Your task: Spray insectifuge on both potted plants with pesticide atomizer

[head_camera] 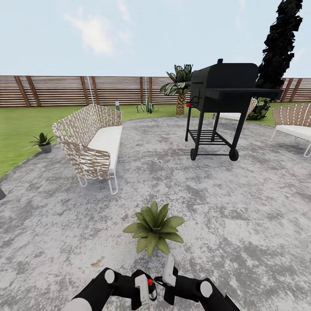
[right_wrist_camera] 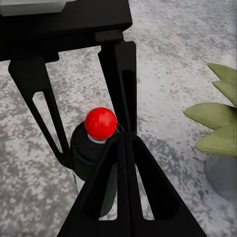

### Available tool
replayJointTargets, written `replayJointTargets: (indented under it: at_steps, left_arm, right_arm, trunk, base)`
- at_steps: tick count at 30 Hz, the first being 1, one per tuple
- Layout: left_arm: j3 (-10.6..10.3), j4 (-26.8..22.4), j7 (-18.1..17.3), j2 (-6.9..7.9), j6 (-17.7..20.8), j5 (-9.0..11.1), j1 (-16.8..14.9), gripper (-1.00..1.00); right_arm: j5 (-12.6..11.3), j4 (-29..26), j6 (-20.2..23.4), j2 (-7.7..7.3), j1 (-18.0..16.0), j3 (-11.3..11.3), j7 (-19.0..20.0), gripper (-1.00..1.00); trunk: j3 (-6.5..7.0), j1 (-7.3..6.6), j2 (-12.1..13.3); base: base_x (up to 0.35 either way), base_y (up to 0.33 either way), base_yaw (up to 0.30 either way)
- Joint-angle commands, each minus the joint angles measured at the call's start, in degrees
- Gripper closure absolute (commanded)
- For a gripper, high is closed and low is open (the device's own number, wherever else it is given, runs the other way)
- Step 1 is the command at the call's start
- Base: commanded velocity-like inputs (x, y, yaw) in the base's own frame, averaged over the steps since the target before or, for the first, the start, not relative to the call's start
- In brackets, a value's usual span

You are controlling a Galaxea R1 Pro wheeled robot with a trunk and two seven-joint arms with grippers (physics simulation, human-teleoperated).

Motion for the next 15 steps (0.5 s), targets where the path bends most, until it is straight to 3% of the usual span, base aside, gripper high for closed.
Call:
replayJointTargets:
  at_steps: [1,15]
  left_arm:
    - [0.49,-0.07,-0.29,-0.08,-0.17,-0.4,-0.02,1.0]
    - [0.49,-0.08,-0.28,-0.09,-0.16,0.59,-0.02,1.0]
  right_arm:
    - [0.54,-0.04,-0.31,0.01,-0.02,-0.07,-0.03,1.0]
    - [0.55,-0.04,-0.31,0.01,0.0,-0.07,-0.03,1.0]
  trunk:
    - [-0.05,-0.01,-0.02]
    - [-0.05,-0.01,-0.02]
  base:
    - [0.0,0.0,0.0]
    - [0.0,0.0,0.0]
